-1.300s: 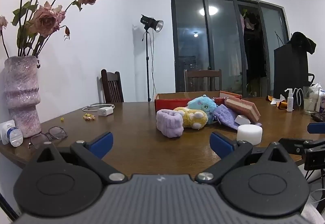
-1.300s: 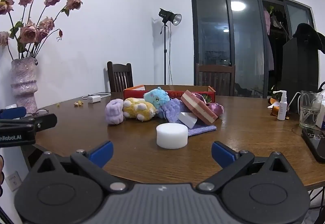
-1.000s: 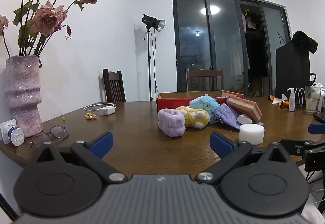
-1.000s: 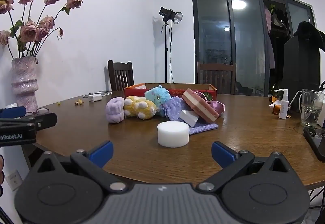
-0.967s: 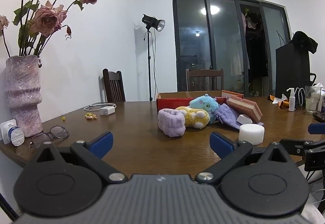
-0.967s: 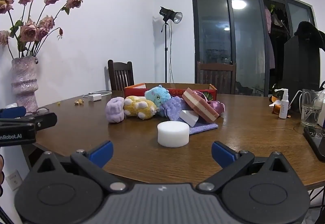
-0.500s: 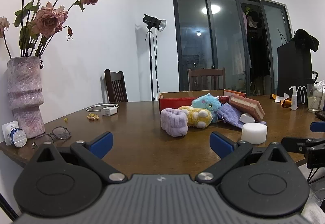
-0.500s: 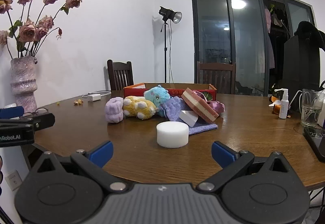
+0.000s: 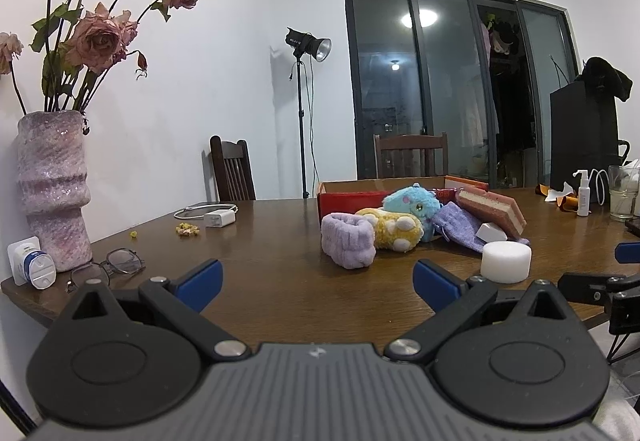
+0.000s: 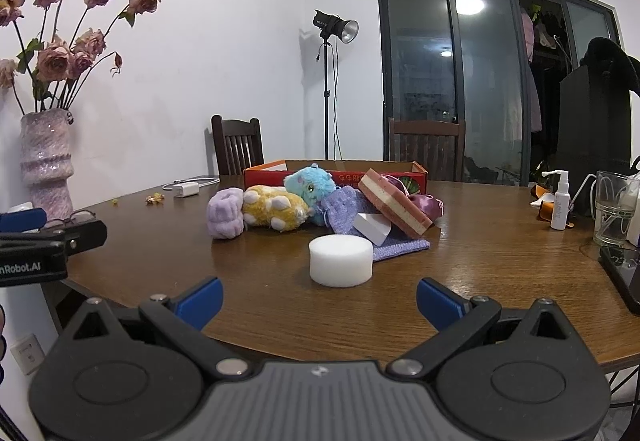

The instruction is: Organize soft objects

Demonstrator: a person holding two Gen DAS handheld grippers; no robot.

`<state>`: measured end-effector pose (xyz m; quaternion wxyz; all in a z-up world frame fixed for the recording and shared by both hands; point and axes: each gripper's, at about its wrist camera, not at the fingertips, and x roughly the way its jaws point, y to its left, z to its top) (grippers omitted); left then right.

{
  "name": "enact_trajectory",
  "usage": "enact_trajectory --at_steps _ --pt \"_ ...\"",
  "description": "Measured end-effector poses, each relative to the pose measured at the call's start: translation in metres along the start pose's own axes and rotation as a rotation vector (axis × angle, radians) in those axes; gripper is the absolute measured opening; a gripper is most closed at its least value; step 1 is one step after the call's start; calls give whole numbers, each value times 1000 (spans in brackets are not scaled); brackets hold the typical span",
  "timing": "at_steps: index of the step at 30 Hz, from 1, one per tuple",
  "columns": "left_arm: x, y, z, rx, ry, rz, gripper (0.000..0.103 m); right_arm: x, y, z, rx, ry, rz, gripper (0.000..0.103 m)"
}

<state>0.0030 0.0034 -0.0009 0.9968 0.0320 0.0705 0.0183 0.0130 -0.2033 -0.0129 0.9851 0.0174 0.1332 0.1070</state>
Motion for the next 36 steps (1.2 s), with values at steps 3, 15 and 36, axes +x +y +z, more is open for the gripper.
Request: enact_trajectory --at_steps 3,15,36 --pt "0 -1 -1 9 -6 11 103 0 0 0 2 4 -1 103" --pt "0 -2 -2 9 -6 12 103 0 1 -3 6 10 0 103" --pt "-1 -2 -3 10 -7 11 103 0 1 -3 7 6 -2 103"
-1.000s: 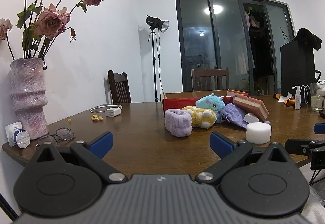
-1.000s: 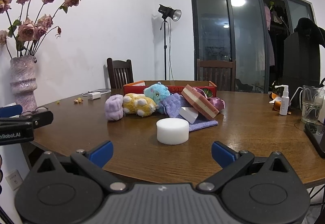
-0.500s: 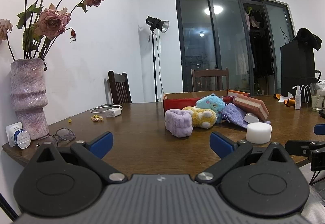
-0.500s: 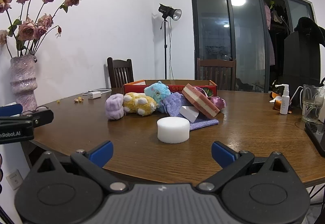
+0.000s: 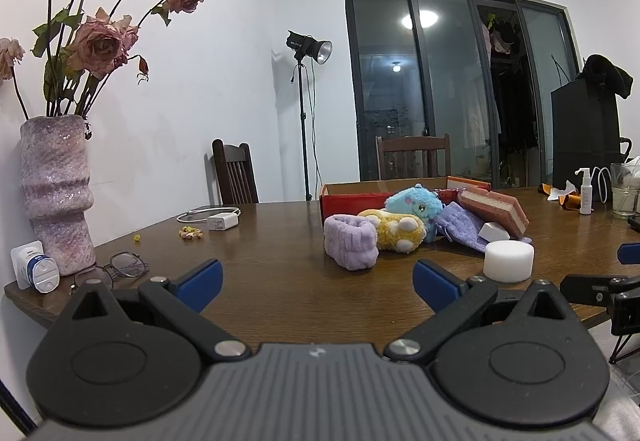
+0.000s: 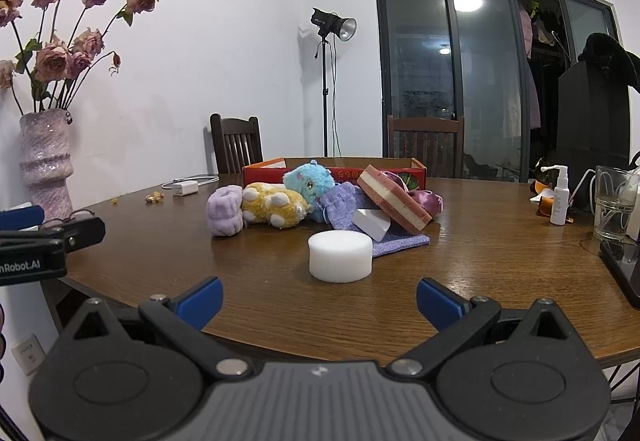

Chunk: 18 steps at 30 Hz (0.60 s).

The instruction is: Organize soft objects

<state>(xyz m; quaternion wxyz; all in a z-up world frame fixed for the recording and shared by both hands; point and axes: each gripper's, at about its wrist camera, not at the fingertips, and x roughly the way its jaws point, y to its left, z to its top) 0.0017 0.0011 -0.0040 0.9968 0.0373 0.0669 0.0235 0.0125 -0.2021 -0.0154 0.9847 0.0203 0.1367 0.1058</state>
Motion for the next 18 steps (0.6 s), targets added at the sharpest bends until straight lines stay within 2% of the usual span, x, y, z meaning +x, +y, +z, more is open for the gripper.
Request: enact_trajectory --at_steps 14,16,18 --pt "8 -9 6 -5 -5 -9 103 7 -8 5 30 -6 13 103" --pt "15 -15 9 6 -5 -28 103 13 -14 10 43 -19 11 103" --pt "26 -21 12 25 14 -87 103 21 -21 15 50 -32 -4 103"
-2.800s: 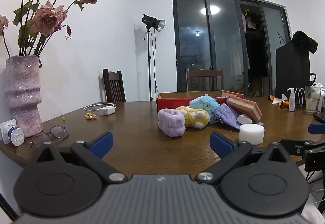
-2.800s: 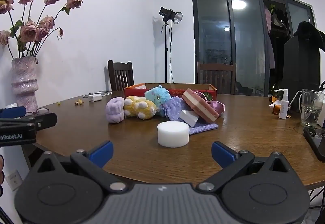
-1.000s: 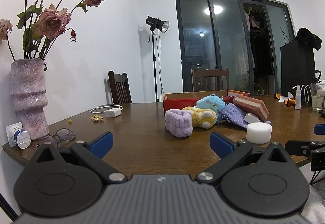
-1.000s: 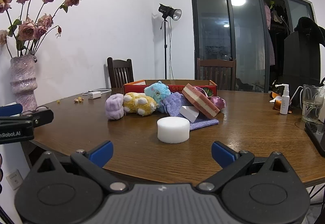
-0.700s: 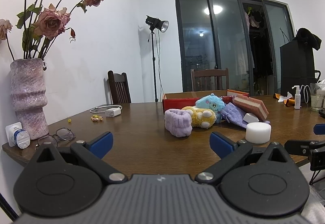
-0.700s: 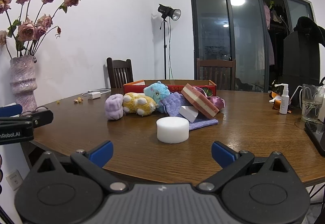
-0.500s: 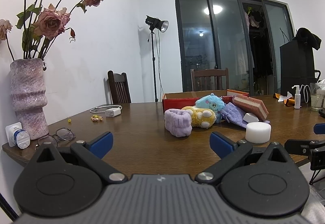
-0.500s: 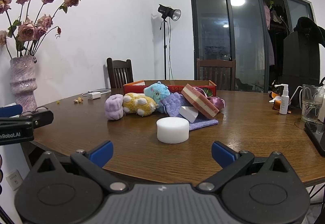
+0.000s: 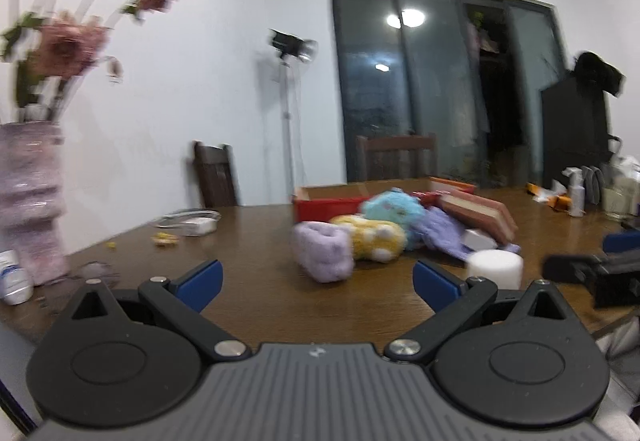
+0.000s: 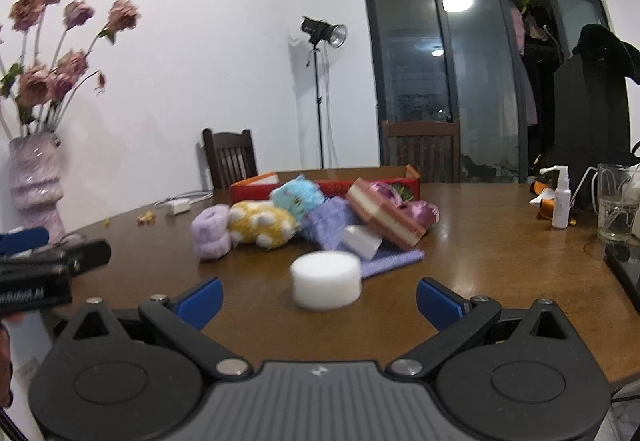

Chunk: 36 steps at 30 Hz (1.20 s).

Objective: Organize soft objects
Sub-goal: 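Reach the right gripper to the white round sponge and grasp it, then carry the white sponge into the cardboard box and open the right gripper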

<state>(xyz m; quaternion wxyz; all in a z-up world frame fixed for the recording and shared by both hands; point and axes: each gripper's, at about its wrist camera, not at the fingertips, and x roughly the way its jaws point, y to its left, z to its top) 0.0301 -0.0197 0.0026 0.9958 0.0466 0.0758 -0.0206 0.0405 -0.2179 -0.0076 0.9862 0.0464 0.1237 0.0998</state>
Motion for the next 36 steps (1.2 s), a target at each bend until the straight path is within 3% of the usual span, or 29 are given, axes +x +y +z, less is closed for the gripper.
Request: enact_trajectory --at_steps 5,9,12,14,15,19,21,24,27,31,36 --pt "30 -13 7 -29 37 -57 103 27 -20 11 39 5 23 103" --pt "62 -19 16 -87 110 -158 103 58 -39 19 110 120 79 101" --pt "83 -23 23 -138 148 -247 97 73 -46 24 131 138 89 78" --pt "96 -28 28 -165 177 -302 81 86 -52 28 169 169 118 59" --pt "105 -30 30 -182 204 -332 72 94 -57 30 195 181 145 55" --pt "138 -38 30 -253 321 -430 55 116 -62 31 230 237 197 35" --pt "154 -41 27 -284 397 -479 38 125 -65 27 254 259 208 32" --pt "166 -41 21 -349 445 -529 33 126 -70 24 301 268 226 28" --pt "172 -38 19 -382 463 -536 20 129 -73 23 312 278 239 25" --pt "177 -38 35 -385 457 -538 19 135 -73 32 318 296 241 23" --pt "196 -30 76 -389 357 -567 19 145 -74 73 288 221 256 23"
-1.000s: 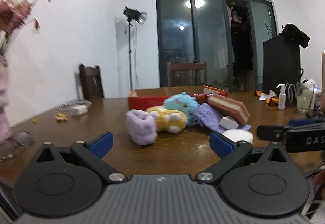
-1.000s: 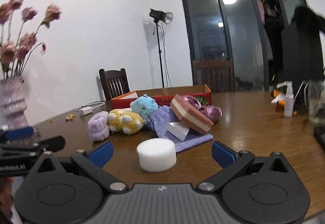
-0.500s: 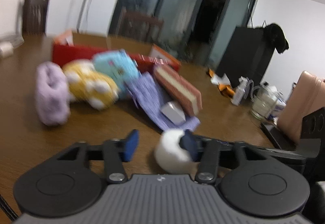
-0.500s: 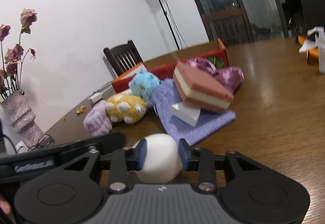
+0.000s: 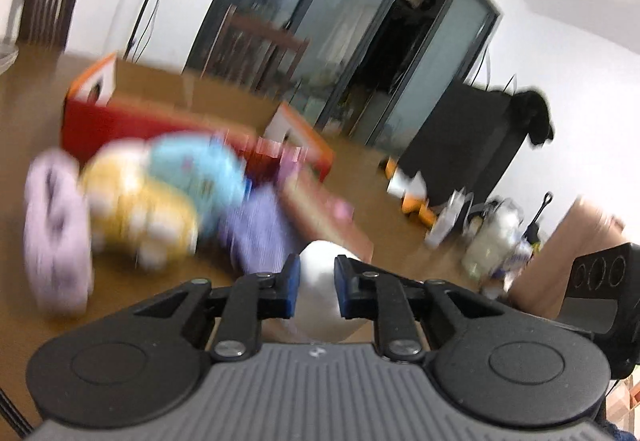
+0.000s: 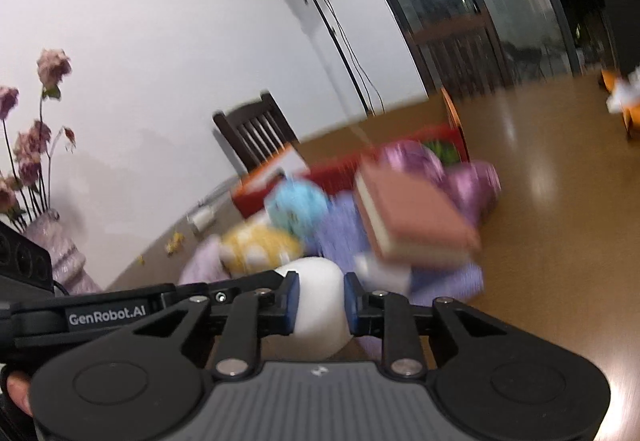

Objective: Organize soft objects
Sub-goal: 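Carry the white sponge into the cardboard box and open the right gripper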

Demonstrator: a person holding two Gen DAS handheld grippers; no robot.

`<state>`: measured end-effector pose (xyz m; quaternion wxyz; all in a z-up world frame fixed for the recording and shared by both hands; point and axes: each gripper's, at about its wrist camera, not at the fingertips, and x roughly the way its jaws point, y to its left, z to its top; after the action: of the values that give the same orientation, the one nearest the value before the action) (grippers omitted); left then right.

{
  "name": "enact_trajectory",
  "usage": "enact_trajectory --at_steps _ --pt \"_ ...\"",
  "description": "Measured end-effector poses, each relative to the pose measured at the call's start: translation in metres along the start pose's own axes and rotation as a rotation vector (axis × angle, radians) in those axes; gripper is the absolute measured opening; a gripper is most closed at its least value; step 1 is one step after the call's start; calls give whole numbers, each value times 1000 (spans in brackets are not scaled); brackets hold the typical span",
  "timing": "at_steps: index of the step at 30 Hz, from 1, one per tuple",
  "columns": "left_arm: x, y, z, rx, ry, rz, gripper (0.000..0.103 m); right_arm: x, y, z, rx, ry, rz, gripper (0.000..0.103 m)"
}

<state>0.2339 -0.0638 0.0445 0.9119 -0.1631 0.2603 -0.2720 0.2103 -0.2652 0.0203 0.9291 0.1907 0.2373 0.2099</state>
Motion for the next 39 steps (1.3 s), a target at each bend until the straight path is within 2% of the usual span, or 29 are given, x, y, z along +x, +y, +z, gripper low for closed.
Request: enact_trajectory --at_steps 5,8,11,15,19,21,25,27,32,34,36,38,39 --pt "35 6 74 48 -86 -50 19 27 -4 74 -58 -84 28 23" --pt "78 17 122 36 -91 -60 18 61 -16 124 -74 -103 24 23" --pt "134 32 170 35 -46 -57 18 106 -38 173 -56 -81 1 23" --pt "221 66 220 -50 78 -41 18 179 -81 224 7 8 -57 23" --pt "289 98 229 -112 169 4 17 249 -121 249 56 113 -151 23" --pt "310 116 222 -162 214 23 14 279 -131 250 15 167 -217 23" --pt "326 134 211 -192 267 53 12 311 -130 244 -124 229 -335 24" --pt "326 141 212 -227 274 41 13 317 -131 245 -118 255 -337 24" --pt "326 147 216 -211 279 94 14 326 -125 248 -156 282 -356 25" --pt "321 144 217 -185 264 121 20 323 -120 245 -159 282 -351 26" --pt "310 141 222 -179 254 153 42 320 -117 243 -160 272 -343 27" --pt "294 135 228 -165 234 142 43 314 -114 243 -161 241 -336 30" --pt "283 129 233 -146 217 146 47 310 -112 243 -156 236 -331 31"
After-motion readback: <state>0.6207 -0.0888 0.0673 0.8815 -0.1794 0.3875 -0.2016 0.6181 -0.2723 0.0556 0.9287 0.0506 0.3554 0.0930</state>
